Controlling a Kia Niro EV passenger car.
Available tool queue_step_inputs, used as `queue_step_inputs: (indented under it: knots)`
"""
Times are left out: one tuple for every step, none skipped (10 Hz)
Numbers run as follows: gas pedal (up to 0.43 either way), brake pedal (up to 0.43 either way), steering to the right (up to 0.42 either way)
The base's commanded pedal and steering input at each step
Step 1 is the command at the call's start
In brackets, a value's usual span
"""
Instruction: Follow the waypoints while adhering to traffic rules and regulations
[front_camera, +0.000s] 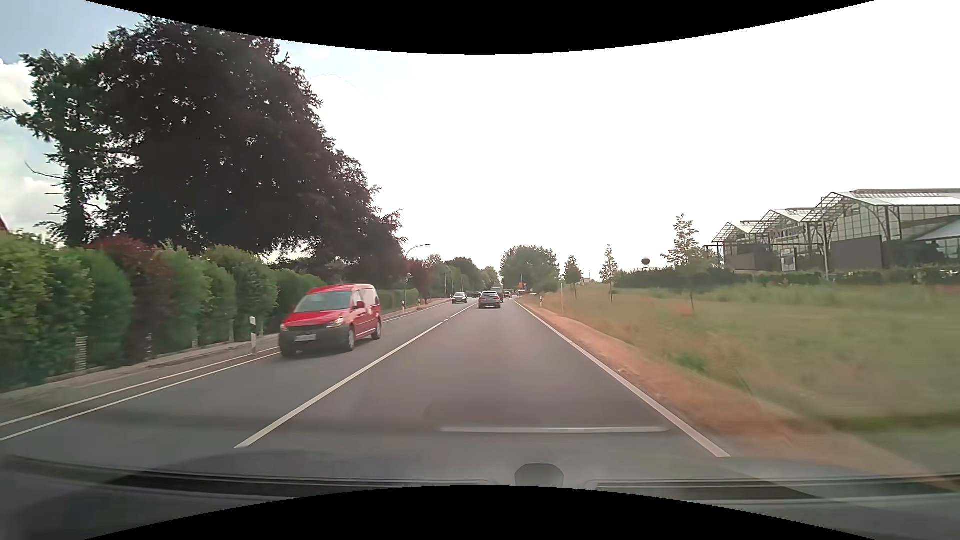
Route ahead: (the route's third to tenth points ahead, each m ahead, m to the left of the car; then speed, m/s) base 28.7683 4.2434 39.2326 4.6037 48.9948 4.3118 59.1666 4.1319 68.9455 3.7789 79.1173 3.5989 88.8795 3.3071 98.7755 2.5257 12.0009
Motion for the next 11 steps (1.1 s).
queue_step_inputs:
  knots:
    - [0.169, 0.0, -0.003]
    - [0.169, 0.0, -0.003]
    - [0.169, 0.0, -0.003]
    - [0.169, 0.0, -0.003]
    - [0.169, 0.0, -0.003]
    - [0.169, 0.0, -0.003]
    - [0.169, 0.0, -0.003]
    - [0.169, 0.0, -0.003]
    - [0.169, 0.0, -0.003]
    - [0.157, 0.0, -0.003]
    - [0.138, 0.0, -0.003]
